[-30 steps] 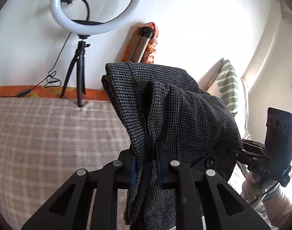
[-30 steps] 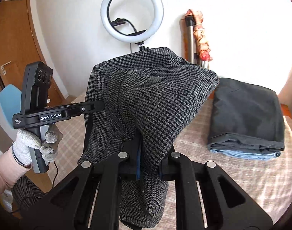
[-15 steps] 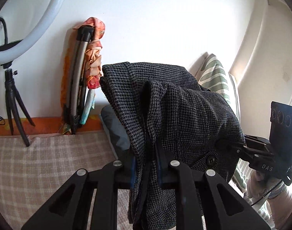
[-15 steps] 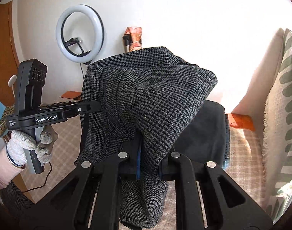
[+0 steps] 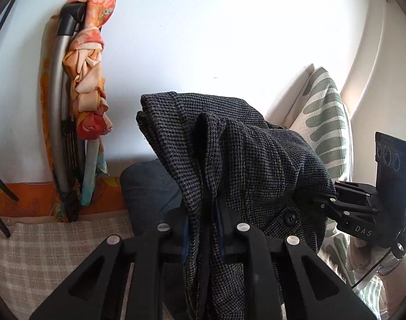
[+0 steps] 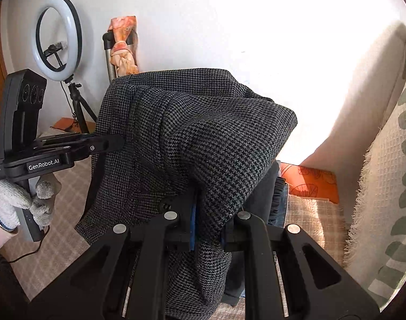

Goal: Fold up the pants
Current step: 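Lift the folded trousers with both tools and carry them onto the stack, then lower the trousers onto the folded stack and open both tools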

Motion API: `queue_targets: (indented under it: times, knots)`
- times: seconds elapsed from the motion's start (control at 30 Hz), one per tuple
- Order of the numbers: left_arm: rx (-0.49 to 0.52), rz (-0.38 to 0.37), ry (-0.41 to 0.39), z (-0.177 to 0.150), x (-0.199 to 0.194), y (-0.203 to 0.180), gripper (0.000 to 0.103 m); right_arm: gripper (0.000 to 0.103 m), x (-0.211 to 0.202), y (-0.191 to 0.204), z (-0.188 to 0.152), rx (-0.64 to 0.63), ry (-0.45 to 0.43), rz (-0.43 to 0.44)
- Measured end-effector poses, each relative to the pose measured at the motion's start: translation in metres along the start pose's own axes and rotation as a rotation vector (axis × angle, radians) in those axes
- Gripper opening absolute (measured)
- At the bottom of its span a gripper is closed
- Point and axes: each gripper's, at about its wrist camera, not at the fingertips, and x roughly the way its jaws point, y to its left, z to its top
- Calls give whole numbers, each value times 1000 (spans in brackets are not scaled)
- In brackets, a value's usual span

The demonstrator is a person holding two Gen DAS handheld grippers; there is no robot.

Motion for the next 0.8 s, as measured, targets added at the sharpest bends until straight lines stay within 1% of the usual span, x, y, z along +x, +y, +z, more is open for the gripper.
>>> queue_targets:
  times: [0.07,0.2,0.27,0.37,0.43,0.53,0.6,0.67,0.73,0.8]
  knots:
    - [-7,15,14,-1,13,5,14,14,15,-6,-3,27,12,13]
    - [-18,41,50,-5,38,15,14,14,40,-16,-9,42,42,11]
    - [-23,49,64,-6,48,19,14,15,49,-23,-12,71,57,19]
    - [-25,66,90,-7,59,21,14,29,55,-33,-14,118,74,32]
    - [-34,75,109,-7,63,22,16,47,55,-38,-15,152,85,64]
    - [-45,116,130,-4,64,26,19,64,49,-50,-14,233,43,118]
    - [-44,131,125,-3,58,28,19,68,49,-64,-12,326,16,171]
    - [-29,140,111,-2,49,28,19,68,56,-78,-10,437,10,214]
    - [-7,140,100,0,39,26,19,68,64,-88,-8,508,0,214]
    - [12,129,92,2,29,20,19,65,71,-90,-6,529,-1,214]
